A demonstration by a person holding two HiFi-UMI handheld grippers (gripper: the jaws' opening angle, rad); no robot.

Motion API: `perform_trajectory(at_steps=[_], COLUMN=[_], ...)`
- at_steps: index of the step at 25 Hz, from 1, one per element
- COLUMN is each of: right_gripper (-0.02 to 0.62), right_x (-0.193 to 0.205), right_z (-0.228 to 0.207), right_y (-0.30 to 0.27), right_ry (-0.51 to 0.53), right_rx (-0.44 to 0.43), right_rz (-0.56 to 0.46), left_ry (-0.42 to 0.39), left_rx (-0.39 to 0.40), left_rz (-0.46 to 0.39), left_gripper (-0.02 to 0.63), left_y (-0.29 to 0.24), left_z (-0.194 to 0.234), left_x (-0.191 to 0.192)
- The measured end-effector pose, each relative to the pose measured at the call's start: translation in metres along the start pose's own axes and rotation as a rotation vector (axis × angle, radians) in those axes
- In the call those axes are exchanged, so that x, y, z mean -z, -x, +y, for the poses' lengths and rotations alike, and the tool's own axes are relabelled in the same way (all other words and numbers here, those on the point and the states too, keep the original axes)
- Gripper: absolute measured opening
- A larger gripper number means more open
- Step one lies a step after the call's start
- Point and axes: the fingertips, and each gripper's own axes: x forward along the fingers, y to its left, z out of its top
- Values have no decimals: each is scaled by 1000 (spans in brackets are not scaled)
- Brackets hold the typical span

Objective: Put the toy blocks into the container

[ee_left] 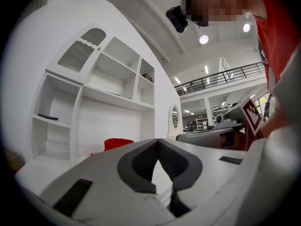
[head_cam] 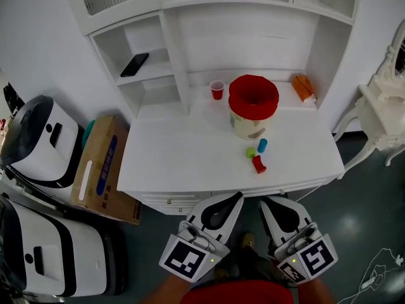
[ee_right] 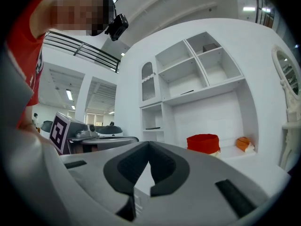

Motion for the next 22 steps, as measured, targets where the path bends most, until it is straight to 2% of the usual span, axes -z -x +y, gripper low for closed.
perform_trajectory(at_steps=[9,14,18,20,22], right_gripper=[23,23,30,67,78], right_x=[2,16,42,62,85], right_z=[-85,-117,-132,-137,-144], right_y=[-36,-58,-74,-83,-89], right_ry=[32,22,7,6,4], right_rx=[-24,-49,-45,-36,-15], right_rz=[27,59,121,175,231], left_ry=[-33,-51,-45,-32,-31], left_rx=[-63,-103,-114,-116,-111], left_rz=[25,55,62,65,66], left_gripper=[11,11,11,11,11], left_y=[-68,-95,-109,-113,-115], left_z=[33,52,63,71,78], left_x=[11,25,34,38,39])
